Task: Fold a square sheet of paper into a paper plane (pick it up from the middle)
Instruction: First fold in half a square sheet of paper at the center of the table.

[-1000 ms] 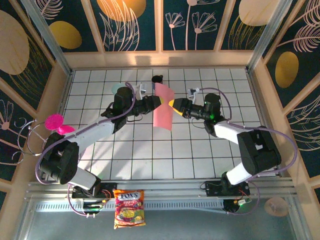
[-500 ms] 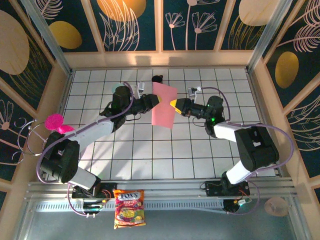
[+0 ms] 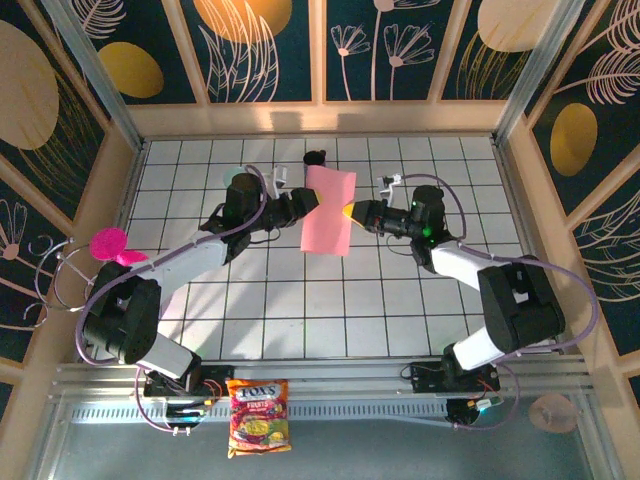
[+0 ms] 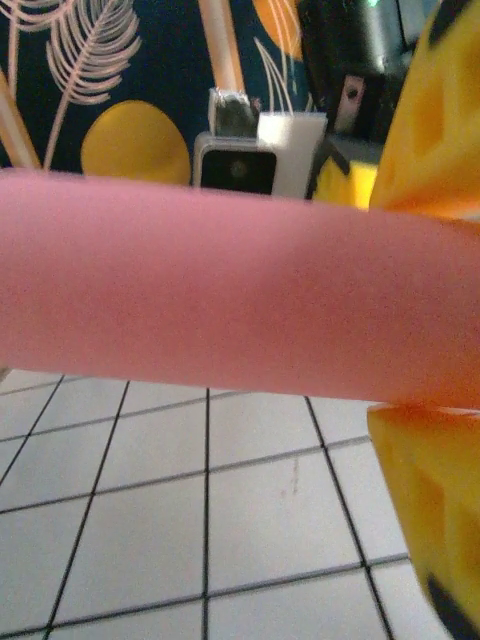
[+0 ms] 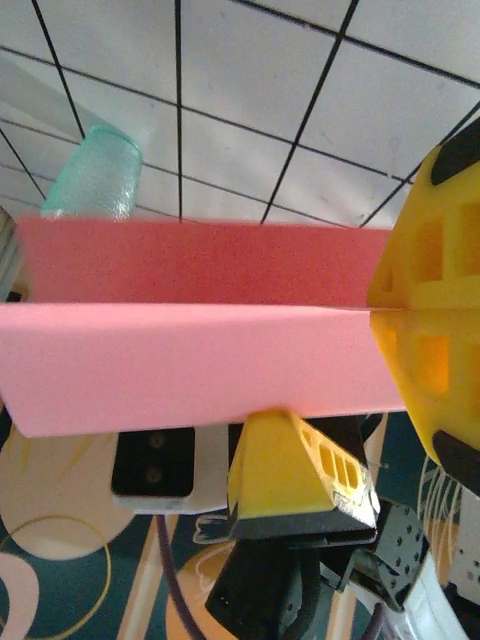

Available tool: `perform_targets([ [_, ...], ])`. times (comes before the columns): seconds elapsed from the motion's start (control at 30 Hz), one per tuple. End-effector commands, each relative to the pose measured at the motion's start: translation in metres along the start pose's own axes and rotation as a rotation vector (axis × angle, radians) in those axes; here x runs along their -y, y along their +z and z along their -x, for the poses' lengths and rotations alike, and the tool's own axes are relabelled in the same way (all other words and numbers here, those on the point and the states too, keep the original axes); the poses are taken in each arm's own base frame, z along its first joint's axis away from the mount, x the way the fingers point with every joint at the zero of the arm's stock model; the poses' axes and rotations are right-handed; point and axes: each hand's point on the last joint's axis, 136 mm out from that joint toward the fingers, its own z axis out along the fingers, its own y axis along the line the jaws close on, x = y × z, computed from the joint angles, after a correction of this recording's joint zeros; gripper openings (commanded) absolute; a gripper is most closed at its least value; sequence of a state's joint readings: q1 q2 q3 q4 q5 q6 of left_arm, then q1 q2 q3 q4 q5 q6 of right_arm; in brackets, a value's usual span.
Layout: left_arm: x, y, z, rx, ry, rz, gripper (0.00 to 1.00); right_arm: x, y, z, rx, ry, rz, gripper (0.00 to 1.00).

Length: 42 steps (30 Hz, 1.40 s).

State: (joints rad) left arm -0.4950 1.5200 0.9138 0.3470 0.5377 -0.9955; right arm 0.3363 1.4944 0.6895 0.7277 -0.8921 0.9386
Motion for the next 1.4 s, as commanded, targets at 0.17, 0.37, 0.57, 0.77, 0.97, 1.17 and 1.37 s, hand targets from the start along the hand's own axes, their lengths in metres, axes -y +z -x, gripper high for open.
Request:
perform_targets([
  [0.17,-0.082,-0.034,0.008,0.129,-0.04,0.227,0.82,-0.004,-0.031,0.03,0.055,-0.065,-0.182,0.01],
  [0.37,-0.091,-0.044,0.007,0.168,-0.016,0.262,0.93,-0.01,-0.026,0.034,-0.015,-0.062,-0.306,0.01],
  [0.57,-0.091,-0.047,0.004,0.166,-0.01,0.255,0.95,0.002,0.017,0.009,-0.114,-0.012,-0.308,0.01],
  [0.77,-0.094,-0.045,-0.009,0.13,-0.034,0.217,0.95,0.022,0.053,-0.024,-0.176,0.093,-0.147,0.01],
  [0.97,-0.11,-0.036,-0.027,0.046,-0.08,0.226,0.9,0.06,0.055,-0.047,-0.195,0.166,-0.146,0.01],
  [1.17,-0.13,-0.023,-0.044,-0.031,-0.113,0.275,0.8,0.109,0.045,-0.064,-0.213,0.22,-0.261,0.01],
  [1.37,-0.137,0.001,-0.059,-0.11,-0.049,0.381,0.76,0.134,0.042,-0.068,-0.232,0.219,-0.339,0.01],
])
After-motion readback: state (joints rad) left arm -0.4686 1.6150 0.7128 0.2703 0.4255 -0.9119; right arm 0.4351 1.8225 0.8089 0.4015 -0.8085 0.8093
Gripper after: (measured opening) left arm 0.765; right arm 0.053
